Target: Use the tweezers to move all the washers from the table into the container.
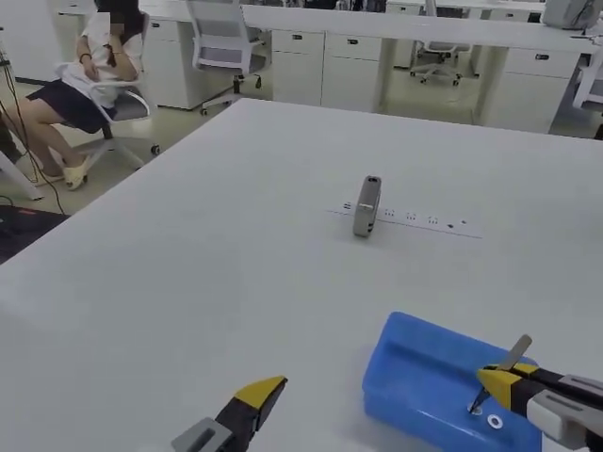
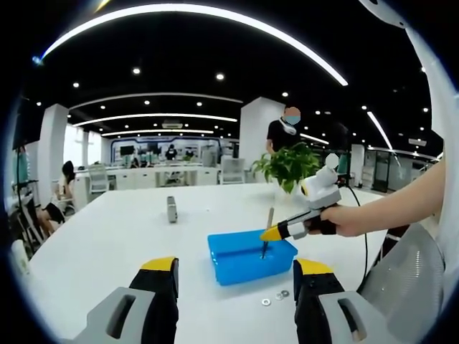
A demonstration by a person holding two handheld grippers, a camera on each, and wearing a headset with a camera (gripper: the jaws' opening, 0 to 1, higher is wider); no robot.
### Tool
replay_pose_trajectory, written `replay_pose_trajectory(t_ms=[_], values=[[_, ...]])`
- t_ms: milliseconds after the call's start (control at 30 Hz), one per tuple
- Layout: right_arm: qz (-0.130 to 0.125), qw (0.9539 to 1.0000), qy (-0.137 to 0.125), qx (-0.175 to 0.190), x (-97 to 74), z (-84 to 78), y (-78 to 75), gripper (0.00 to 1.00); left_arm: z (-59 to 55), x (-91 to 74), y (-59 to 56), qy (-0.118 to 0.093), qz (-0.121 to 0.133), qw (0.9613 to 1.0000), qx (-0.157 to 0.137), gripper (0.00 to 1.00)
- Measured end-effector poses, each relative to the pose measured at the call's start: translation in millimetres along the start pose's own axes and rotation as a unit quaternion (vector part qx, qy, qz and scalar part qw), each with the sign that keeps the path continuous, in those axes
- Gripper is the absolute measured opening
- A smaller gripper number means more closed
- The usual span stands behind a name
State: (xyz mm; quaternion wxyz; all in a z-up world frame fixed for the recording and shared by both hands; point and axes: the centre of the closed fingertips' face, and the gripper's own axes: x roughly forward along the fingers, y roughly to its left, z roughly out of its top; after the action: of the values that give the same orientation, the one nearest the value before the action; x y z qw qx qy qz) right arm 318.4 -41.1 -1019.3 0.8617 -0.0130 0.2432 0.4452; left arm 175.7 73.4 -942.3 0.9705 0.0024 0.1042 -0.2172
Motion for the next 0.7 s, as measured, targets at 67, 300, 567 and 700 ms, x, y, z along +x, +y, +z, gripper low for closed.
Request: replay_pose_trajectory(t_ms=[67,300,567,700], values=[[-0.001,1.0000,0.003,-0.001,0.0,-2.3,-0.7,0.03,-0.5,0.2,-0.3,0.002,-0.001,1.0000,-0.001,0.65],[-0.001,1.0000,-0.001,0.004,0.0,-2.0,-1.1,0.03,-1.8,0.5,-0.1,0.005,-0.001,1.0000,0.000,0.65],[-0.003,1.0000,-0.007,0.002,-2.2,0.9,-0.1,0.03,-2.3,0.7,-0.3,0.007,-0.001,1.0000,0.001,0.65],[-0.002,0.9999,-0.012,0.003,-3.4,4.1,1.1,0.03,-2.0,0.8,-0.6,0.006,-0.002,1.0000,0.001,0.65]])
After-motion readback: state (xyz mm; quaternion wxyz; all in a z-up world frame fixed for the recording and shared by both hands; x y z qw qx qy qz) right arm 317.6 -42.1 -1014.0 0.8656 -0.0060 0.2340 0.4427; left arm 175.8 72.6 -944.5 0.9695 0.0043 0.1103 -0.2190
